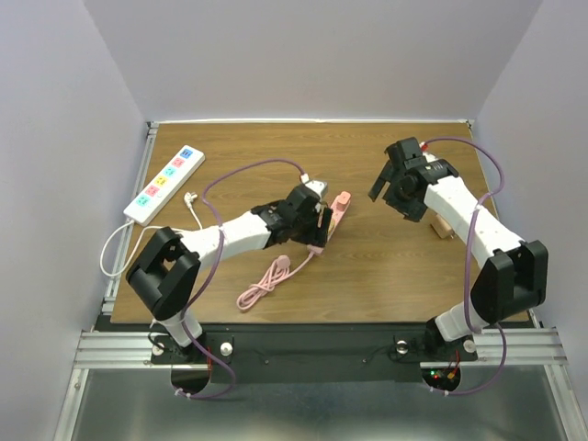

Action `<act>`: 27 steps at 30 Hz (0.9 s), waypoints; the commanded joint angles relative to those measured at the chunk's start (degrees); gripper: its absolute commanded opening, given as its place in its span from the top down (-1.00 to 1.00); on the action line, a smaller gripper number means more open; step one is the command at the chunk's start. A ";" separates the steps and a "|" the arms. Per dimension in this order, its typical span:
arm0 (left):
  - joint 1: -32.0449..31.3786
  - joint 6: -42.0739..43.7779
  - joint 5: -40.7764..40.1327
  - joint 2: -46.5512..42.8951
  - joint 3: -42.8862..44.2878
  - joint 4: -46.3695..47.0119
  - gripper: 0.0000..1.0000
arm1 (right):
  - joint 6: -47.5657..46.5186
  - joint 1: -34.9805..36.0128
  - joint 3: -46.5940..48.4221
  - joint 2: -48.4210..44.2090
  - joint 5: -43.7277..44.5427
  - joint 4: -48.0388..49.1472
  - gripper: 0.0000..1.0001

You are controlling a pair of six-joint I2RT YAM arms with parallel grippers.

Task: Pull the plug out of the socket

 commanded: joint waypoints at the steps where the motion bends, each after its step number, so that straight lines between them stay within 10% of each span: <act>1: 2.76 -0.95 -0.33 -3.65 6.73 -1.33 -0.60 | -3.47 -0.16 1.51 0.22 -4.53 2.37 -1.00; 9: 2.67 11.70 10.39 6.81 16.50 -6.60 -0.57 | -5.76 -0.15 3.27 3.65 -9.36 2.63 -1.00; 19: 1.71 12.60 -5.94 8.75 18.52 -11.71 -0.60 | -5.41 -0.16 4.76 5.15 -9.72 2.72 -1.00; 27: 1.71 12.34 -1.12 9.63 13.87 -7.22 -0.54 | -6.02 0.02 7.83 10.06 -14.55 3.33 -1.00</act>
